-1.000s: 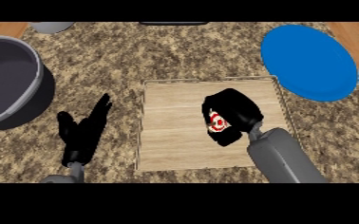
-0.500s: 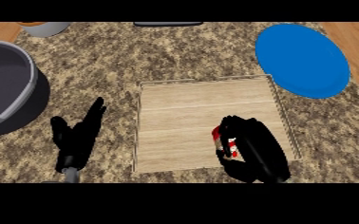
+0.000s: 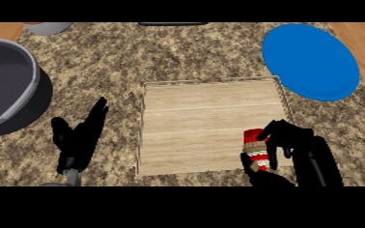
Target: Pick the cupcake from the tray and place it in the plate
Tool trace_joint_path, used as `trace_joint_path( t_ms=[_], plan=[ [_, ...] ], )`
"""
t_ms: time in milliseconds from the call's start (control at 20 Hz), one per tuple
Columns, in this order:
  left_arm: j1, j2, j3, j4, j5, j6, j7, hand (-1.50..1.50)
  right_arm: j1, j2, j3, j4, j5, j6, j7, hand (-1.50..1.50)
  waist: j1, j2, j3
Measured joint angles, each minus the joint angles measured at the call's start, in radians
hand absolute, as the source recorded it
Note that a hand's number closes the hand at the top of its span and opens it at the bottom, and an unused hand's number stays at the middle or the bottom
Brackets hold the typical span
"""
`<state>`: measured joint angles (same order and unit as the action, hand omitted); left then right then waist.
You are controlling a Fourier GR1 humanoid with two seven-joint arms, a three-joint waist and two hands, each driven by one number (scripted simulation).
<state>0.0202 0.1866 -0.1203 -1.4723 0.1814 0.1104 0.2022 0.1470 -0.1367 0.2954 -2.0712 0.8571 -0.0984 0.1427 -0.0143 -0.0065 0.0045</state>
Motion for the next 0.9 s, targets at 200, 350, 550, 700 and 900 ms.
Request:
trace_joint_path(
  t_ms=[200,350,550,700,900],
  plan=[
    [-0.016,-0.019,-0.004,0.023,-0.009,-0.001,-0.016,0.00,-0.030,0.006,-0.151,0.015,-0.142,-0.017,-0.009,1.50,0.006,0.002,0.001],
    [-0.008,-0.020,-0.004,0.010,-0.014,-0.001,-0.015,0.00,-0.093,0.006,-0.268,0.082,-0.261,-0.022,-0.029,1.50,0.014,0.004,0.001],
    [-0.012,-0.018,0.007,0.014,-0.010,-0.016,-0.013,0.00,-0.184,-0.013,-0.390,0.230,-0.342,-0.060,-0.108,1.50,0.018,0.004,0.001],
    [-0.014,-0.021,0.004,0.014,-0.017,-0.020,-0.014,0.00,-0.282,-0.055,-0.482,0.395,-0.371,-0.098,-0.190,1.50,0.025,0.006,0.001],
    [-0.022,-0.034,-0.006,0.005,-0.029,-0.010,0.006,0.00,-0.419,-0.117,-0.599,0.632,-0.410,-0.157,-0.296,1.50,0.032,0.009,0.001]
  ],
)
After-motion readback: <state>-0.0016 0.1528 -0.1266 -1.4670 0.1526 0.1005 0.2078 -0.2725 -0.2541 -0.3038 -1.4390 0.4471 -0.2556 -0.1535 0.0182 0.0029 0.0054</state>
